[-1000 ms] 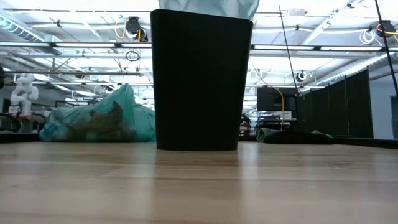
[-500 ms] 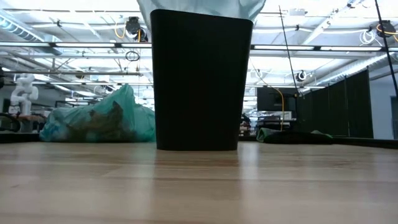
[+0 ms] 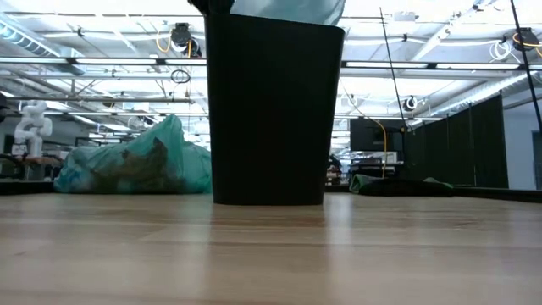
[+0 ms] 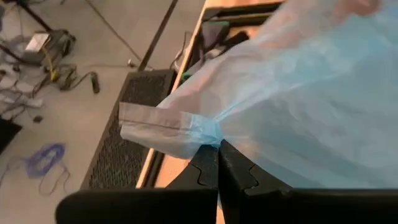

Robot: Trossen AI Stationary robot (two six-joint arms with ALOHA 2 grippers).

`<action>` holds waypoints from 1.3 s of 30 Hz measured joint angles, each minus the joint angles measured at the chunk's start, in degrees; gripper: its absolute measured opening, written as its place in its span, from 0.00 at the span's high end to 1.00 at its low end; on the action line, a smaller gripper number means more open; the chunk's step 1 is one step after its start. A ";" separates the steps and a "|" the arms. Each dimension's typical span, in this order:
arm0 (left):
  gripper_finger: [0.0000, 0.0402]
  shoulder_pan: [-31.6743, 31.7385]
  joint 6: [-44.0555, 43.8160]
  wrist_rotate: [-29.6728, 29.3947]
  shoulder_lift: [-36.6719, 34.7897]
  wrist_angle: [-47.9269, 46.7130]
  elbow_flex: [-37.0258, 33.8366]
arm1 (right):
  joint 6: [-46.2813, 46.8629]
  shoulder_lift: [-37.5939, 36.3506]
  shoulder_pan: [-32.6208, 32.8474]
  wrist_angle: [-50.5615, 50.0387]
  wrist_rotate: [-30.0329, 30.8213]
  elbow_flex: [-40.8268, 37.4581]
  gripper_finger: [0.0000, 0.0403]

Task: Place trash/remove bag and relplace
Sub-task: Put the new blue trash bag in the black trash bin

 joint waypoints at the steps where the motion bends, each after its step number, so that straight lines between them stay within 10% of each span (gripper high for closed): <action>1: 1.00 0.57 0.01 0.02 0.65 0.36 -0.01 | 0.12 1.30 0.78 -0.58 0.79 0.00 1.00; 11: 0.97 4.21 0.10 4.36 -0.19 1.73 1.42 | 0.32 11.11 1.40 -1.46 2.48 -0.02 1.00; 24: 0.60 5.29 -2.46 11.43 -7.87 -0.44 1.78 | 0.45 15.71 0.89 -3.27 2.10 -0.07 1.00; 39: 0.59 4.83 -10.00 13.11 -13.54 -4.05 0.59 | -0.87 14.83 0.26 -2.69 -1.23 -0.07 1.00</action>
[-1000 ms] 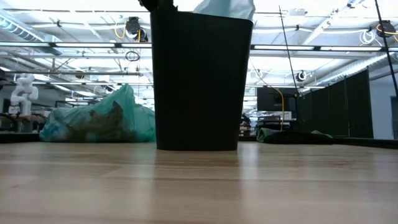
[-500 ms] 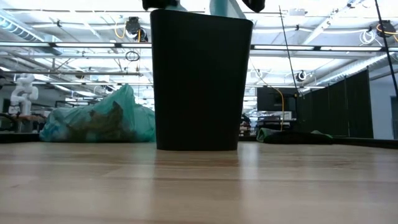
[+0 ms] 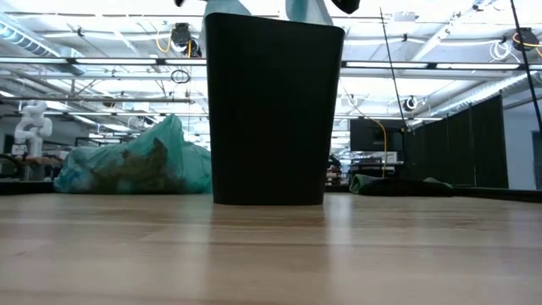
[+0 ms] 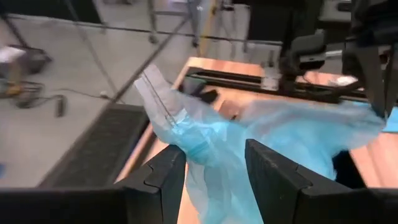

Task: Place trash/remove bag and relplace
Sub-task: Put the new blue trash bag in the black trash bin

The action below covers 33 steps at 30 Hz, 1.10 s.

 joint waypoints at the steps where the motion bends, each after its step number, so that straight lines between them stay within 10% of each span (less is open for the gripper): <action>1: 0.59 -0.47 -0.25 0.99 1.26 1.30 -0.27 | 0.03 0.07 0.00 -0.06 -1.01 0.00 1.00; 12: 0.59 -2.86 2.87 1.73 12.17 9.71 -0.51 | 1.57 -2.93 0.09 -1.26 -0.64 0.00 0.96; 25: 0.60 -2.19 5.35 3.39 11.47 14.23 -0.49 | 0.01 -6.83 -2.29 -5.77 0.51 0.02 0.43; 33: 0.76 -2.60 1.40 7.47 10.61 12.15 -0.40 | -4.81 -7.96 -12.60 -5.20 2.02 0.00 0.39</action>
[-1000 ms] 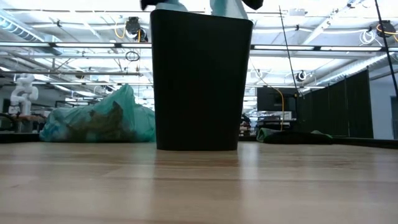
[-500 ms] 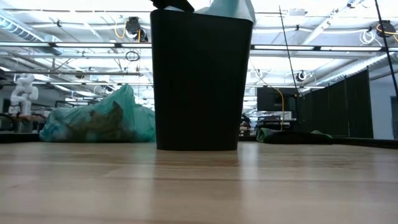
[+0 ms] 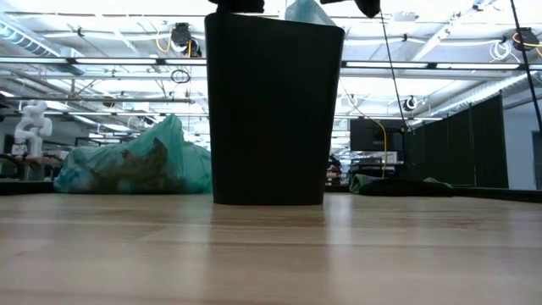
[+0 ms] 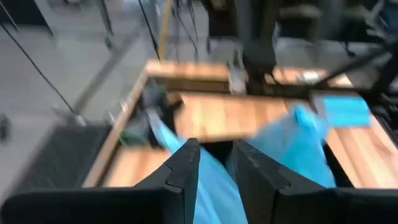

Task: Place trash/remove bag and relplace
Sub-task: Put the new blue trash bag in the black trash bin

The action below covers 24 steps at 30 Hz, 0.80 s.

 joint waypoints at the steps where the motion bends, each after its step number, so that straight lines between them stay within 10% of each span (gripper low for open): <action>1: 0.76 -0.67 -0.42 0.02 0.07 -1.87 -0.02 | -0.60 -0.23 -1.19 0.10 0.00 0.00 0.40; 18: 0.59 -13.80 -1.91 -25.05 0.46 -8.87 -0.04 | -8.82 4.45 -21.98 0.26 -18.76 0.00 0.45; 24: 0.58 -8.84 0.93 -21.79 1.27 2.27 0.00 | -10.78 10.55 -25.00 -0.55 -30.76 0.00 0.45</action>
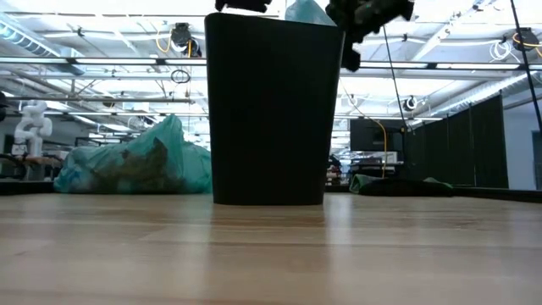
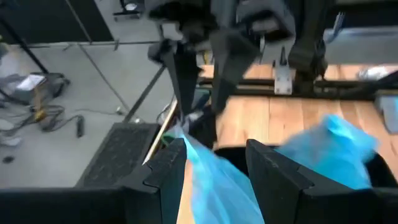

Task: Place trash/remove bag and relplace
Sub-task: Put the new blue trash bag in the black trash bin

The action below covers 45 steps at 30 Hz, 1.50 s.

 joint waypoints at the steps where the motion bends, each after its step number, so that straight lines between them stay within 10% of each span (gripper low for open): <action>1: 0.58 1.13 -0.01 1.88 0.30 0.72 0.00 | -0.08 0.66 -0.59 0.00 -0.92 -0.02 0.45; 13: 0.58 7.71 -4.35 17.88 8.02 -1.22 3.37 | -2.89 -0.16 -8.52 -0.75 -6.56 -0.02 0.45; 25: 0.59 8.83 -4.54 17.97 11.64 -2.90 4.09 | -3.55 -0.16 -8.00 -2.19 -7.19 -0.02 0.45; 33: 0.96 9.39 -2.94 14.74 10.76 -3.02 7.76 | 0.17 -0.30 -3.59 -0.65 -9.95 -0.02 0.45; 45: 1.00 10.97 1.90 21.84 2.85 -10.15 15.85 | 4.91 -2.40 3.77 3.46 -6.13 -0.02 0.45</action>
